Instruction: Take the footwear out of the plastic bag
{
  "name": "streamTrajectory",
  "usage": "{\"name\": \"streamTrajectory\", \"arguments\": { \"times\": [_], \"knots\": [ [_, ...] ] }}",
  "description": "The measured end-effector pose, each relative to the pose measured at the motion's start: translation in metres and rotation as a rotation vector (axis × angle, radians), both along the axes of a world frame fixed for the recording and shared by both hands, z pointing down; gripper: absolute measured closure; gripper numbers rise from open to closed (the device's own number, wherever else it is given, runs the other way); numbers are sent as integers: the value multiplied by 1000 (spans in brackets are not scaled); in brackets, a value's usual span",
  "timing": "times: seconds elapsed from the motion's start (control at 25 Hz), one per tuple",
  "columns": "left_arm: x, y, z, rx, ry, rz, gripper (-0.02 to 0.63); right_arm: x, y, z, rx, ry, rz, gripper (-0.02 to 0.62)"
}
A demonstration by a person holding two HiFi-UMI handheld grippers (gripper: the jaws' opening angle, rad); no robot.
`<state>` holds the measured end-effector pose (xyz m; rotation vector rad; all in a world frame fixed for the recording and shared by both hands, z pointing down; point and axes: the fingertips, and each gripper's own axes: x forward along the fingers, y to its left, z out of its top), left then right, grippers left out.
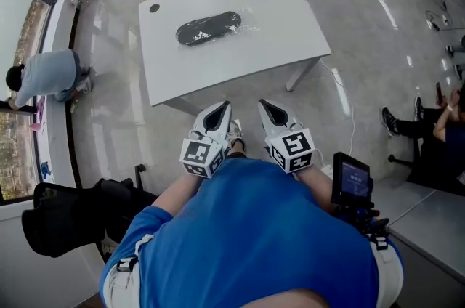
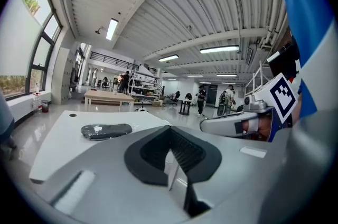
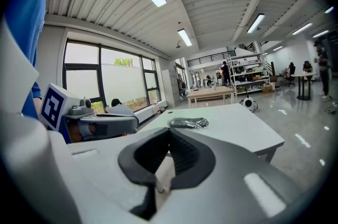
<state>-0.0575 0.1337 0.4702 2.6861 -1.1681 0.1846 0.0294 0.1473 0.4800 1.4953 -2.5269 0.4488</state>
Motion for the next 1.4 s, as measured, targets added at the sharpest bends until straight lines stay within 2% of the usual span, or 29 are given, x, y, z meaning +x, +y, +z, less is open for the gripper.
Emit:
{"name": "streamTrajectory", "arguments": {
  "times": [0.28, 0.64, 0.88, 1.12, 1.4],
  "knots": [
    [-9, -81, 3, 5, -10, 1, 598, -9, -85, -2, -4, 7, 2, 592],
    [-45, -162, 16, -11, 0, 4, 598, -33, -166, 14, -69, -4, 28, 594],
    [-69, -206, 24, -28, -7, -8, 598, -43, -208, 22, -110, -2, 52, 592],
    [-77, -237, 31, -54, -19, -27, 598, -47, -240, 29, -146, 20, 38, 592],
    [-86, -270, 52, -69, -69, -76, 598, -42, -284, 52, -187, 23, 15, 592]
  ]
}}
